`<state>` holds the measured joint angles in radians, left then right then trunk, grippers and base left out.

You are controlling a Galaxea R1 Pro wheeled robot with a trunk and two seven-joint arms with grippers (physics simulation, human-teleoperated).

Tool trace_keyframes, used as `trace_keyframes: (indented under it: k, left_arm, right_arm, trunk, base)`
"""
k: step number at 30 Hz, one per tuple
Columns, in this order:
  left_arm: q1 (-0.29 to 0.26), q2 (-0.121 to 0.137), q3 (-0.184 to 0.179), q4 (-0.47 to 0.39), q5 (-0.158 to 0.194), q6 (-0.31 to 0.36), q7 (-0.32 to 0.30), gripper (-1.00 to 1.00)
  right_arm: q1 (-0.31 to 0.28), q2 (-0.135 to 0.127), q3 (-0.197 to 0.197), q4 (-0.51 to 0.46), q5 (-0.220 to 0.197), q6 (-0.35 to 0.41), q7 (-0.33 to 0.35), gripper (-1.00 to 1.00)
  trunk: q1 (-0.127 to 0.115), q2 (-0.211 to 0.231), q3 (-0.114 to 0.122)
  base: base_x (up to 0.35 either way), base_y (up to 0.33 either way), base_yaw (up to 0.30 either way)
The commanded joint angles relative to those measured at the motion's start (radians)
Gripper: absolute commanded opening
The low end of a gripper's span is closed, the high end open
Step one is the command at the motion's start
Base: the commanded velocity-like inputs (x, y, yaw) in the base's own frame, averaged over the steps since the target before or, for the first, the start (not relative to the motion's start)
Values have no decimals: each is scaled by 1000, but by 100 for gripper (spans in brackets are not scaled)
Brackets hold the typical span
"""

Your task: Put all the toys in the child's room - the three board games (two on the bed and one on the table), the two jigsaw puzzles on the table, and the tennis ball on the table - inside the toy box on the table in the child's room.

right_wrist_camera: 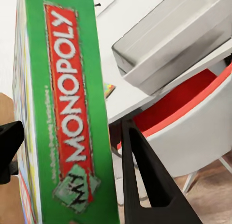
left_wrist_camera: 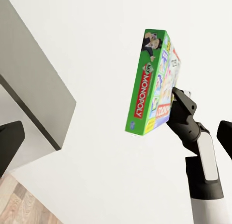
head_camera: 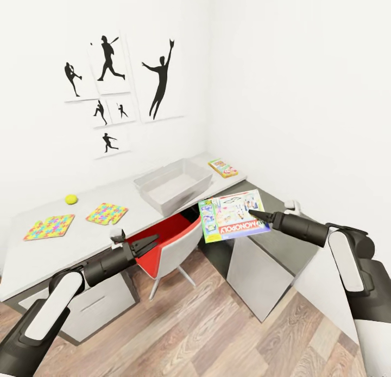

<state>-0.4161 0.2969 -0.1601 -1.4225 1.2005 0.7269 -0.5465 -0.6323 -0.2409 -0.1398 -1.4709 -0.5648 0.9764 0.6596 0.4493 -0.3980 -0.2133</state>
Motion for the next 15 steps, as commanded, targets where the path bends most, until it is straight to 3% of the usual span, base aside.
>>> trace_keyframes:
  k: [1, 15]
  left_arm:
    - [-1, 1, -1, 0, 6, 5, 1, 100]
    - [-1, 1, -1, 1, 5, 5, 2, 100]
  right_arm:
    - [-3, 0, -1, 0, 0, 6, 3, -100]
    - [-9, 2, -1, -1, -4, 5, 3, -100]
  trunk:
    - [1, -2, -2]
    - [1, -2, -2]
  base:
    - [110, 0, 64]
    - [262, -53, 18]
